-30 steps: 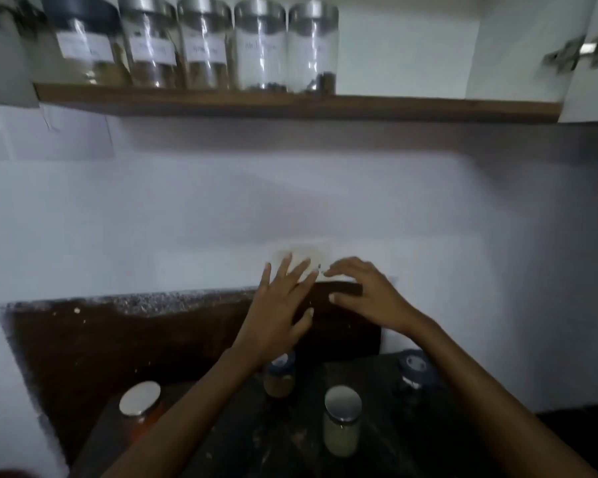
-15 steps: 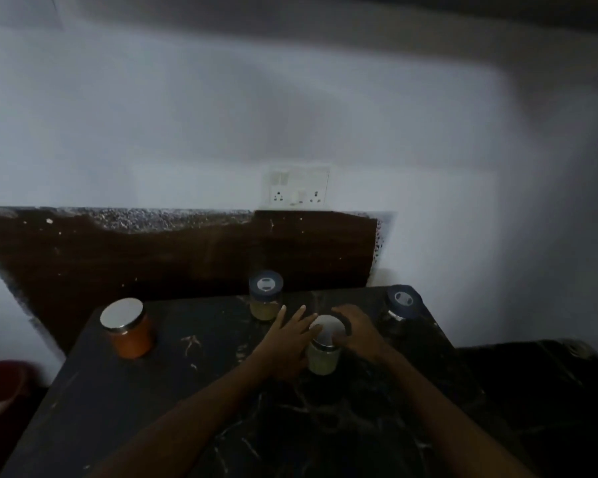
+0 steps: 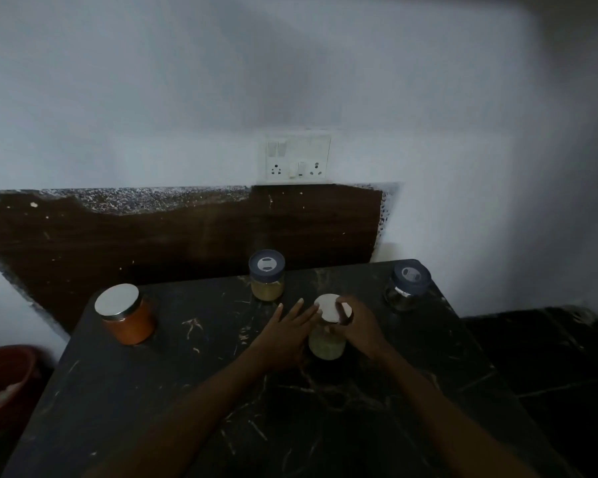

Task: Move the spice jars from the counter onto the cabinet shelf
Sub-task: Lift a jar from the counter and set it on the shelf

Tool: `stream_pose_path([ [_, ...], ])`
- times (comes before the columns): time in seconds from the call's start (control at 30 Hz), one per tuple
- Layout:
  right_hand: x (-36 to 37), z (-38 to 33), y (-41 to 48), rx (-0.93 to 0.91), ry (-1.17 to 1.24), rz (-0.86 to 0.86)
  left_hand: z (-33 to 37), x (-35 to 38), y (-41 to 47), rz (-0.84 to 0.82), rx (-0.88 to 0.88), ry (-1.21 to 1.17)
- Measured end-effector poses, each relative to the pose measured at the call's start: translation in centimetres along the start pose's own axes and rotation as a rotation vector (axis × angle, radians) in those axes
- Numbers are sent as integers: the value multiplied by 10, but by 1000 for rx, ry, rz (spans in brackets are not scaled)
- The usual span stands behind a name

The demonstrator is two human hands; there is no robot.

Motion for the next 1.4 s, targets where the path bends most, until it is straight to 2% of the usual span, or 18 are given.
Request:
stream_pose_path([
  [0.17,-38,-35,-24,-133,87,-33,6,-29,-21,182,25,-33],
  [0.3,-70,-65,-47,-194,227,-39,22,-49,-45,271,118,-227],
  [0.4,-87,-86,-63,-235,249,-14,43,-63,-62,341,202,-426],
  [0.5,-100,-103,-81,-249,263,-64,58,-78,-76,444,240,-524],
  [0.73,-107,-111,-111,-234,310,-199,66,-96,-99,441,200,-537],
  [0.8,-106,-108,-119,-250,253,-246,65,-94,-102,437,175,-546],
  [1.0,-90,-96,-141,-404,-226,-294,66,-89,-106,438,131,-579],
  [1.17,-82,-94,-140,-448,-237,-206,69,-92,-108,413,130,-576],
  [1.4,-78,-100,-142,-493,-247,-160,88,-100,-112,471,186,-326],
])
Point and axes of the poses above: each hand's wrist, its own y-axis towards the middle knuckle, its own x-axis out of the palm, z = x × y, the point moved 2 cm from there along y, towards the middle knuckle, and after that the axes turned 1 degree about -y, right-handed, at the moved point
